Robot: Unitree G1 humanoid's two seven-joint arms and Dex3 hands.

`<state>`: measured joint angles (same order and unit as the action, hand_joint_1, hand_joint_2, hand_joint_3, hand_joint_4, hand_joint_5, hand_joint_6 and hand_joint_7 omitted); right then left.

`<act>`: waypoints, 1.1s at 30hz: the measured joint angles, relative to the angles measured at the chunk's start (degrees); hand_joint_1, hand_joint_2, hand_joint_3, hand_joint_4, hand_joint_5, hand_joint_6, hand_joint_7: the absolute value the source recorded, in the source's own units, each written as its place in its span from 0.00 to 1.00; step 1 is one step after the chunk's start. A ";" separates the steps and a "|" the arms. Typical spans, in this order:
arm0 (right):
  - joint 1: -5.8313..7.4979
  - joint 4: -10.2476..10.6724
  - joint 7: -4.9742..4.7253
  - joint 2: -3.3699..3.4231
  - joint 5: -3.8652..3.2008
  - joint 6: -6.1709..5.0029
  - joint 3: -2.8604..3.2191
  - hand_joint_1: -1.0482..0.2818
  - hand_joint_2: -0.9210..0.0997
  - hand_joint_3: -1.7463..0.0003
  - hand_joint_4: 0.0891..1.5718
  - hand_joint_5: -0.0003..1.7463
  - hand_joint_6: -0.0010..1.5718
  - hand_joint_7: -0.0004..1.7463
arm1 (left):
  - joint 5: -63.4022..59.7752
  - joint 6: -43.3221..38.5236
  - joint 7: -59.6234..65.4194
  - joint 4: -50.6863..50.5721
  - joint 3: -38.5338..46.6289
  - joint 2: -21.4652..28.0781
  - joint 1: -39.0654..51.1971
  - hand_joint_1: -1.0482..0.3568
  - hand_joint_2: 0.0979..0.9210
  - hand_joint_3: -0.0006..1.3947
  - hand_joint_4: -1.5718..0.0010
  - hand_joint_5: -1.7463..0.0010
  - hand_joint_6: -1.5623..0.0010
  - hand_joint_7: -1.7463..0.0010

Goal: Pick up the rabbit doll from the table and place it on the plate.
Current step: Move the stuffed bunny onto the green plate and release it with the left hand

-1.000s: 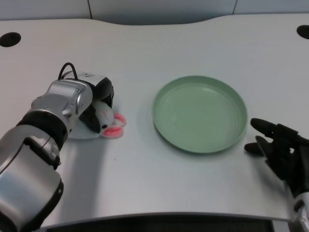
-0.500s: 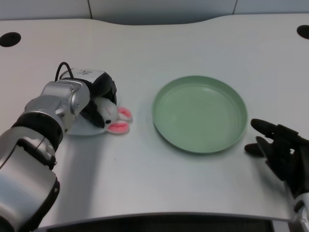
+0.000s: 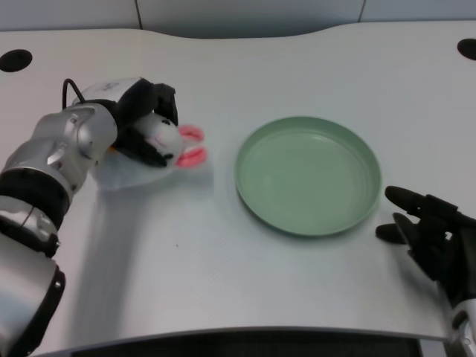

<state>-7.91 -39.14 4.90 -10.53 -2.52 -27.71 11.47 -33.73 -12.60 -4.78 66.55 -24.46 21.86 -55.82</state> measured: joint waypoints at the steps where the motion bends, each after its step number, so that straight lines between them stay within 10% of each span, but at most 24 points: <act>1: 0.00 0.00 0.00 0.00 -0.02 0.00 0.00 0.48 0.00 0.89 0.49 0.42 0.62 0.00 | 0.64 -0.54 0.16 -0.92 0.61 0.37 0.18 0.65 0.96 0.01 0.51 0.00 0.64 0.00; 33: -0.59 -0.49 -1.41 -0.79 0.49 0.22 -0.69 0.47 0.00 0.89 0.48 0.43 0.62 0.00 | 10.50 -7.63 0.49 -1.55 7.06 -18.10 -6.65 0.59 0.94 0.01 0.46 0.00 0.57 0.00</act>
<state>-8.50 -39.63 3.49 -11.32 -2.03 -27.48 10.77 -23.23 -20.23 -4.29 65.00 -17.39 3.75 -62.47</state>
